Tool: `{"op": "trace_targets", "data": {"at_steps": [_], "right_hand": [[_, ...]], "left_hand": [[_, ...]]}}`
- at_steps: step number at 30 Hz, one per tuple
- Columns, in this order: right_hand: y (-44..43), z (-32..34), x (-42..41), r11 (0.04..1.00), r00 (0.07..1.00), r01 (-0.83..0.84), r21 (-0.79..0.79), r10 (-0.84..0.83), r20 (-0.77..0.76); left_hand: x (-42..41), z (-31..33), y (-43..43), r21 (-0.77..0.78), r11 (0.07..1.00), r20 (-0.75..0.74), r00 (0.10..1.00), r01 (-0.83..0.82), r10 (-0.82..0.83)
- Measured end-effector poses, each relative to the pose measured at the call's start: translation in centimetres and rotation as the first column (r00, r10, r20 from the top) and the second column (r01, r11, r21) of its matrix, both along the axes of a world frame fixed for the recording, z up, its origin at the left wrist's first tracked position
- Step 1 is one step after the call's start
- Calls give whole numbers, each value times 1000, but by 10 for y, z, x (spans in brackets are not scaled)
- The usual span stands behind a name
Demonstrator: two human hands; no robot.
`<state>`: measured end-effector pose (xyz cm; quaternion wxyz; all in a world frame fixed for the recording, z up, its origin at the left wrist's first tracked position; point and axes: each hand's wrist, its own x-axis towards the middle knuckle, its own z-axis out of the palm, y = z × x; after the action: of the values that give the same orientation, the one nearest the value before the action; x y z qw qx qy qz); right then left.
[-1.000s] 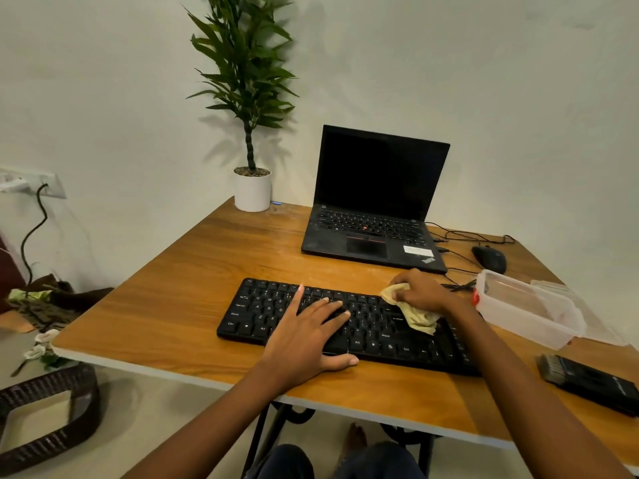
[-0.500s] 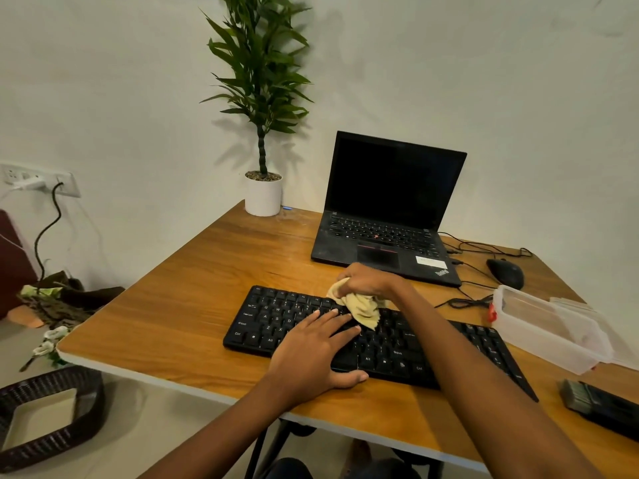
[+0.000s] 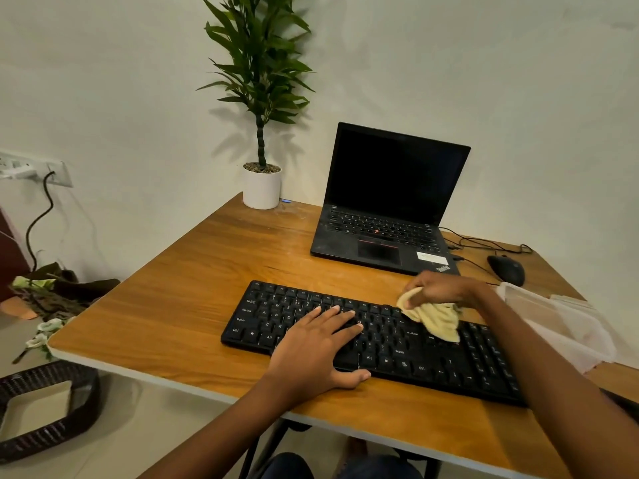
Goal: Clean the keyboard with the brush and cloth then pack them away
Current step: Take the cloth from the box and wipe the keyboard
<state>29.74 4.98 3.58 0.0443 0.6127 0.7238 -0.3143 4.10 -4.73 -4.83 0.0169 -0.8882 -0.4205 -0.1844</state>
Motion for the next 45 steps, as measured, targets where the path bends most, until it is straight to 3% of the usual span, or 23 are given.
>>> {"op": "trace_targets", "data": {"at_steps": [5, 13, 23, 29, 34, 38, 40, 45], "right_hand": [[5, -17, -41, 992, 977, 4, 127, 24, -214], [-33, -2, 58, 978, 990, 142, 150, -137, -43], [-6, -7, -1, 989, 992, 79, 124, -66, -104], [-58, 4, 68, 983, 991, 124, 132, -129, 32], [-66, -2, 73, 977, 965, 68, 201, -116, 236], [-70, -12, 63, 956, 995, 79, 283, -93, 37], [-73, -11, 69, 947, 992, 93, 308, -114, 53], [-80, -14, 78, 946, 909, 63, 318, -186, 373]], "left_hand": [[-2, 0, 1, -3, 1000, 6, 1000, 11, -11], [1, -2, 2, 18, 1000, 3, 1000, 10, -10], [-1, -1, 4, 44, 999, 39, 999, 1, -3], [-11, -11, 7, 76, 996, 53, 997, 43, -47], [-14, -8, 7, 86, 996, 27, 999, 25, -28], [-16, -8, 6, 59, 998, 43, 999, 31, -33], [-17, -9, 7, 71, 997, 53, 998, 25, -29], [-16, -9, 7, 88, 996, 64, 997, 26, -31]]}}
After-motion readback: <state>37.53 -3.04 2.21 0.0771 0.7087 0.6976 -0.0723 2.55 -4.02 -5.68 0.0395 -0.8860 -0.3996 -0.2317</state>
